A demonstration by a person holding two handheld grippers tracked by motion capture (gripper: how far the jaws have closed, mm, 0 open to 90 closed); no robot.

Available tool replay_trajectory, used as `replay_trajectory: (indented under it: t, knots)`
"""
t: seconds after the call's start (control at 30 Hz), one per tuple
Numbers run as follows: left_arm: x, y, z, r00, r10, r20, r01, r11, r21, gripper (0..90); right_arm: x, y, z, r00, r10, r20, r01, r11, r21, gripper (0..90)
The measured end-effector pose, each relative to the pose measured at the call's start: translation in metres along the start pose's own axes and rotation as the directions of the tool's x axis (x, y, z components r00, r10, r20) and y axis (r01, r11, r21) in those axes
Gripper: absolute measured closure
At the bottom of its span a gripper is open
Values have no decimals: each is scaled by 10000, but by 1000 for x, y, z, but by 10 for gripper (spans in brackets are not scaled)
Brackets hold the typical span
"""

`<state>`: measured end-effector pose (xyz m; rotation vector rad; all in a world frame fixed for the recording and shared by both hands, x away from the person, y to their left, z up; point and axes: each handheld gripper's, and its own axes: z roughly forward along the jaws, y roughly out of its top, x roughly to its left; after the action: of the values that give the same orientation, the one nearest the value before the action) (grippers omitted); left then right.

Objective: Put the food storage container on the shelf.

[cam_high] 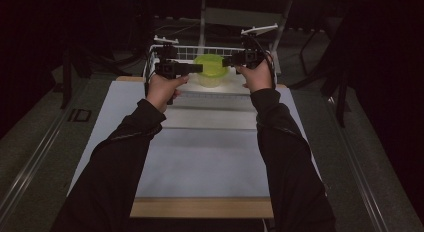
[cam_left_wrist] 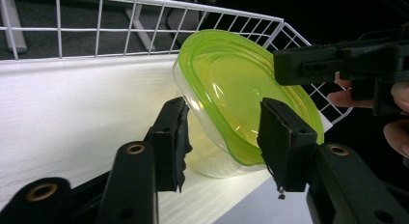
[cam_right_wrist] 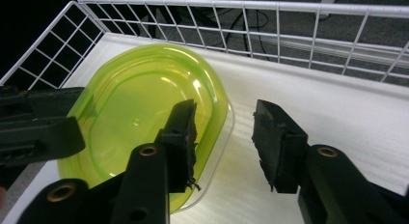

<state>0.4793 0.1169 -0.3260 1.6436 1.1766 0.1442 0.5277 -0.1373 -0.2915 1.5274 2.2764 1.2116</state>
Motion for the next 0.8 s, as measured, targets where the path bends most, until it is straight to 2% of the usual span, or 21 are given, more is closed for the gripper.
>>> replay_trajectory:
  t: [0.1, 0.13, 0.2, 0.27, 0.3, 0.4, 0.5, 0.57, 0.63, 0.7, 0.8]
  knots:
    - [1, -2, -1, 9999, -162, -33, 162, 9998, -103, 502, -1, 2, 2, 9998, -107, -140, 105, 9998, -141, 534]
    - [2, -2, -2, 9999, -156, -40, 155, 9996, -238, 463, -1, 2, 2, 9998, -100, -143, 97, 9997, -211, 515]
    - [2, -3, -5, 10000, -63, -60, 61, 9994, -339, 457, -2, 1, 0, 9997, -112, -214, 103, 9990, -432, 485]
    - [3, -3, -6, 10000, -65, -68, 61, 9989, -468, 403, -1, 1, -3, 9996, -174, -209, 162, 9982, -582, 476]
    - [4, -4, -11, 9998, 48, -167, -59, 9975, -707, 391, 0, -2, -9, 9987, -369, -341, 343, 9966, -753, 454]
    - [6, -7, -18, 9997, 214, -75, -220, 9948, -998, 352, 1, -9, -16, 9975, -585, -407, 549, 9950, -832, 438]
    - [8, -11, -27, 9991, 351, 235, -320, 9920, -1221, 306, 1, -18, -22, 9957, -764, -532, 714, 9933, -908, 427]
    - [7, -13, -32, 9976, 618, 306, -570, 9886, -1393, 240, 1, -24, -24, 9952, -811, -545, 752, 9918, -1030, 420]
    - [5, -15, -36, 9959, 716, 549, -630, 9873, -1460, 197, 1, -30, -27, 9944, -869, -604, 798, 9906, -1109, 398]
    - [3, -19, -40, 9948, 827, 602, -722, 9845, -1601, 171, 3, -36, -32, 9927, -979, -708, 883, 9878, -1281, 365]
    - [-1, -27, -43, 9922, 1196, 341, -1123, 9793, -1686, 131, 9, -45, -36, 9861, -1485, -751, 1376, 9815, -1334, 283]
